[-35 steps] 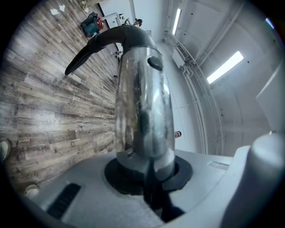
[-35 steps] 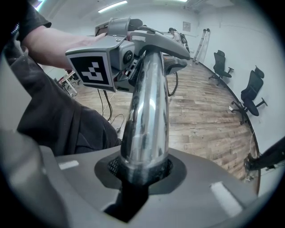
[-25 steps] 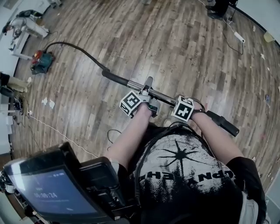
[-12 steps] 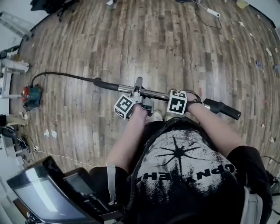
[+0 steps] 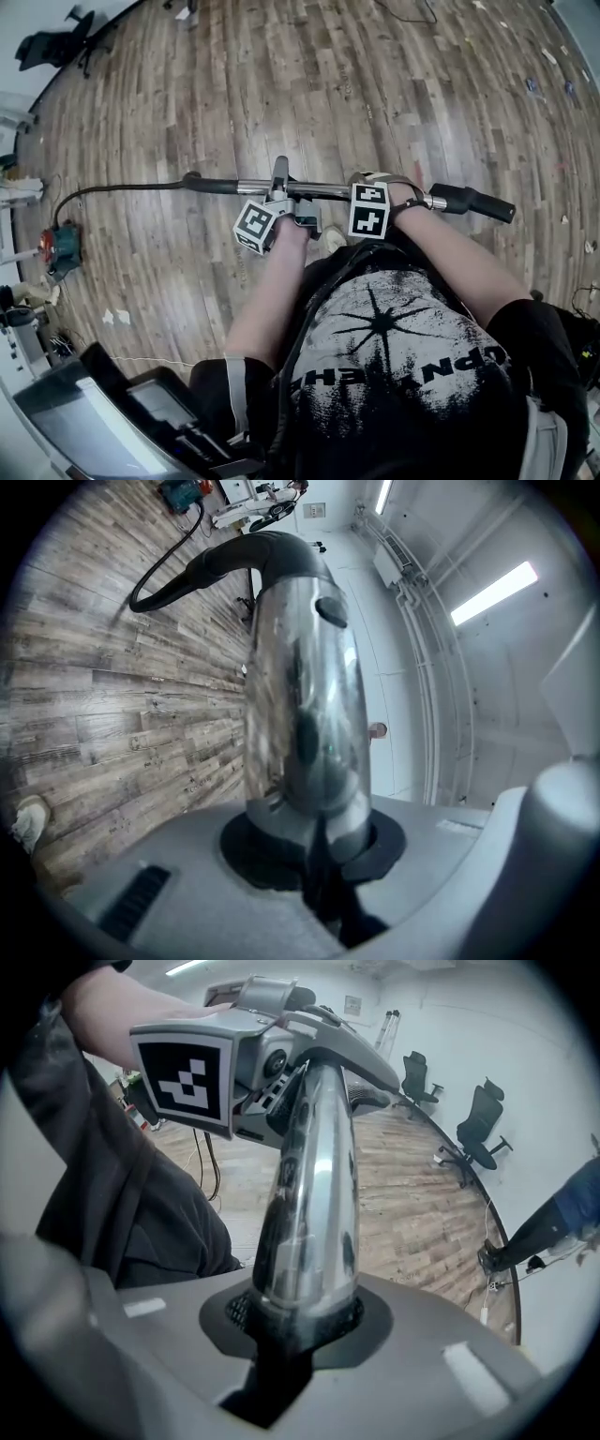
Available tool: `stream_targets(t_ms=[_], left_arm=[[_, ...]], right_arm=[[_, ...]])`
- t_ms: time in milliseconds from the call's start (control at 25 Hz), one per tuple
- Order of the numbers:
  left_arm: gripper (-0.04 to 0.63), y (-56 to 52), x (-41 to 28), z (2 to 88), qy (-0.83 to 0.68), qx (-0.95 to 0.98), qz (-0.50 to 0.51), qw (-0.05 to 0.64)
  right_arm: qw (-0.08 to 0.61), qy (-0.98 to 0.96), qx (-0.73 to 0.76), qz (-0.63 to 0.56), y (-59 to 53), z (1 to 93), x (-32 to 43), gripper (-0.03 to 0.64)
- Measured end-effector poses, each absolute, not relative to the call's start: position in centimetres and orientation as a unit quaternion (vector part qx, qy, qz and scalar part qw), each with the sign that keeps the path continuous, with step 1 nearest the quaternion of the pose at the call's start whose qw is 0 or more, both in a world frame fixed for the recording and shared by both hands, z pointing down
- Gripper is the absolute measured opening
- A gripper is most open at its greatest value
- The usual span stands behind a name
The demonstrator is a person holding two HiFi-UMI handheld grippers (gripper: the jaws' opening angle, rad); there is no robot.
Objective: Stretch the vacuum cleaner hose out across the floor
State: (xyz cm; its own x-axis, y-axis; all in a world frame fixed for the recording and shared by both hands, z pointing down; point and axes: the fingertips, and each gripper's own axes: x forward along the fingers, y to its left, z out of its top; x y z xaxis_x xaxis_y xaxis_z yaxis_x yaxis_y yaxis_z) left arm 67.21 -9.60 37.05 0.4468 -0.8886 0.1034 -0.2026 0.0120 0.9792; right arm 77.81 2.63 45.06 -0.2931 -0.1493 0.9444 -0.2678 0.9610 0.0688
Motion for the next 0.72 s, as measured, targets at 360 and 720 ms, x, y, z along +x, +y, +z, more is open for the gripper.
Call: stream_targets(t_ms=[360, 720], left_arm=[[0.057, -12.1, 72.0, 36.4, -0.445, 0.640, -0.303, 0.548], [0.166, -11.0, 78.7, 38.1, -0.441, 0.668, -0.213, 0.560]], right_arm=[[0.574, -0.809, 0.121, 0.042, -0.2, 44.7, 82.8, 0.083], [0.585, -0.807, 0.077, -0.009, -3.3, 45.8, 89.0, 0.083]])
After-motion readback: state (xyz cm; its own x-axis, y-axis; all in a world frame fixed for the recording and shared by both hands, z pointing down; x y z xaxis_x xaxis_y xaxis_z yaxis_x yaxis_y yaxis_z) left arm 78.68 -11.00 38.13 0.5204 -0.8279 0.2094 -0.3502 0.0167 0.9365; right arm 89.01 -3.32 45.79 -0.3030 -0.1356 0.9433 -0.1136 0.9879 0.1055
